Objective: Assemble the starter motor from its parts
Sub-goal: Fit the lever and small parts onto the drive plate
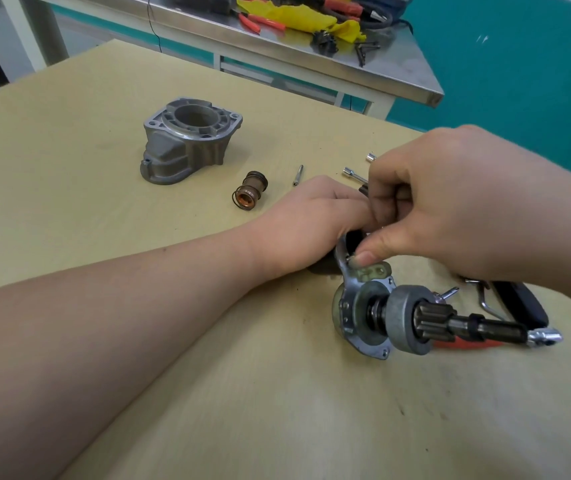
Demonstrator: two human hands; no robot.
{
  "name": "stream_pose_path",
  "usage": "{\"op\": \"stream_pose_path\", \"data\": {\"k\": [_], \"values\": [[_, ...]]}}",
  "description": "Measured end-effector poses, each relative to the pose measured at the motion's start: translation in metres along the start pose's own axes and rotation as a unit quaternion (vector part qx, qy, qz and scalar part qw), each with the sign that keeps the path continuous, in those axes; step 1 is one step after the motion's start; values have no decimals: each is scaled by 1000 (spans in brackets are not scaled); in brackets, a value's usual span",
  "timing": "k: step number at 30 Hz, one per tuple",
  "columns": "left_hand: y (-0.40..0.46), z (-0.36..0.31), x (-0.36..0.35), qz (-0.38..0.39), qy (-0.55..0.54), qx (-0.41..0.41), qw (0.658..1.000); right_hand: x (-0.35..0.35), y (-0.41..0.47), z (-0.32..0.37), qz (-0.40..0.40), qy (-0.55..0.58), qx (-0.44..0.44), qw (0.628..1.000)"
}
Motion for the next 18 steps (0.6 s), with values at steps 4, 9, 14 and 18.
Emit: {"op": "stream_pose_path", "data": {"k": [4,9,14,18], "values": [[0,1,1,-4,-2,4,1000,-5,-4,-6,8,83,-22,996],[2,3,1,0,8,3,1000,-9,-9,-14,-13,120,-43,992],[2,0,0,-4,10,-2,1000,-7,-12,-16,-16,121,-51,991],[2,0,0,-2,5,-11,1000,-8,-19,-8,-42,94,-35,994]]}}
Point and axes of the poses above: each hand's wrist, its own y-axis towards the middle knuckle, its own x-axis out of the back of the hand, z = x × y, the point moved 9 cm from there along y, towards the middle knuckle, and after that the axes turned 7 degrees about x, right-handed, at the moved point
